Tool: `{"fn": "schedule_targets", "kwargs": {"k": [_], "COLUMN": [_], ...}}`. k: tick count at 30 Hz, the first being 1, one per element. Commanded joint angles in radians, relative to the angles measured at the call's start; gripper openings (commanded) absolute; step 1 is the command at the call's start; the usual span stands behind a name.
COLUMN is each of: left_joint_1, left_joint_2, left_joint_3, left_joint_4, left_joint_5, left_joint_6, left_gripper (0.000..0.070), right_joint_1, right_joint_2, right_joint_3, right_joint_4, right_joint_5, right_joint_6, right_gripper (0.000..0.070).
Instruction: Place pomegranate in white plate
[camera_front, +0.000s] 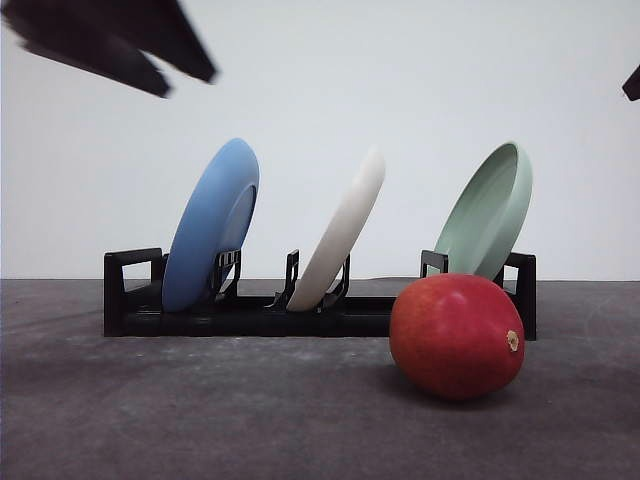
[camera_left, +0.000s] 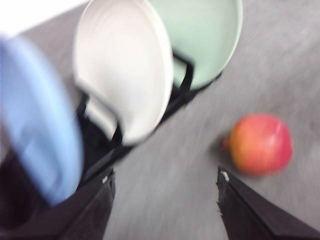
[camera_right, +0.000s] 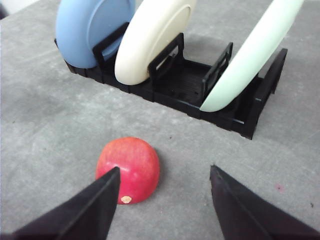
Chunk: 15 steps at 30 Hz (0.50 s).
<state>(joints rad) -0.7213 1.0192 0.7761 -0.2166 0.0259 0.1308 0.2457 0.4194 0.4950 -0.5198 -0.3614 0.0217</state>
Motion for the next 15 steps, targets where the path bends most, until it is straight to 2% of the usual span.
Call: {"fn": "schedule_targets", "kwargs": {"k": [1,6,8,15], "left_joint_1": [-0.024,-0.066,-0.077,-0.096], "left_joint_2": [0.053,0.193,0.25,0.473], "left_joint_3": [0.018,0.022,0.039,0.201], "left_joint_4": [0.083,0.298,0.345,0.366], "left_joint_5": [-0.021,-0.067,-0.094,-0.139], "left_joint_6": [0.017,0.018,0.018,0.017], "left_gripper": [0.0389,0.0389,0.0389,0.0389], "right_joint_1": [0.004,0.003,0.004,0.003], "right_joint_2": [0.002,0.002,0.002,0.002], "right_joint_3": [0.018,0.018,0.018,0.018], "right_joint_4": [0.011,0.011,0.011,0.013], "right_joint_5": [0.004,0.029,0.029,0.029], "right_joint_6": [-0.012,-0.023,-0.023,-0.023], "right_gripper": [0.036,0.036,0.036,0.036]}}
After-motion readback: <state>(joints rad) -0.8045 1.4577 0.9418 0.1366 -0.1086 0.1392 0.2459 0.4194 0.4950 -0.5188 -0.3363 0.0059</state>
